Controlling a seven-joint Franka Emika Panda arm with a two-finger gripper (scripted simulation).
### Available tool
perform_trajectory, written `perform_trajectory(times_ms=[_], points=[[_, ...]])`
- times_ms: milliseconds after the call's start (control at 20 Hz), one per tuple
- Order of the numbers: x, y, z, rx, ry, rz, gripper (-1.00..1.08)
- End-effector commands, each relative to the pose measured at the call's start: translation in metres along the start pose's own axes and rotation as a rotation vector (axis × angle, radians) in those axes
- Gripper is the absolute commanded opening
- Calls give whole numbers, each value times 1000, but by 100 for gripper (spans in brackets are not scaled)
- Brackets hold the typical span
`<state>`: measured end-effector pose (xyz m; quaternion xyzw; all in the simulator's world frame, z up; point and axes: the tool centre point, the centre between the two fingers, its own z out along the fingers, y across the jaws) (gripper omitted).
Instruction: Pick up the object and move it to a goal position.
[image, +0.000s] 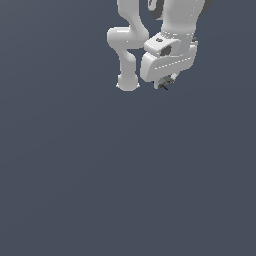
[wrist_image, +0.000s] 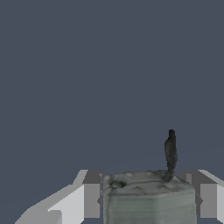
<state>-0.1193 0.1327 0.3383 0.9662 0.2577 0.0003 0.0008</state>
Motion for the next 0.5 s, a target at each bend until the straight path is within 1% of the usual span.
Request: perform_trajectory(times_ms=[0,250,450], points=[[2,-9,-14,1,-1,1,-100],[6,-18,-31,1,0,1,-100],[7,-21,-35,1,0,1,-100]])
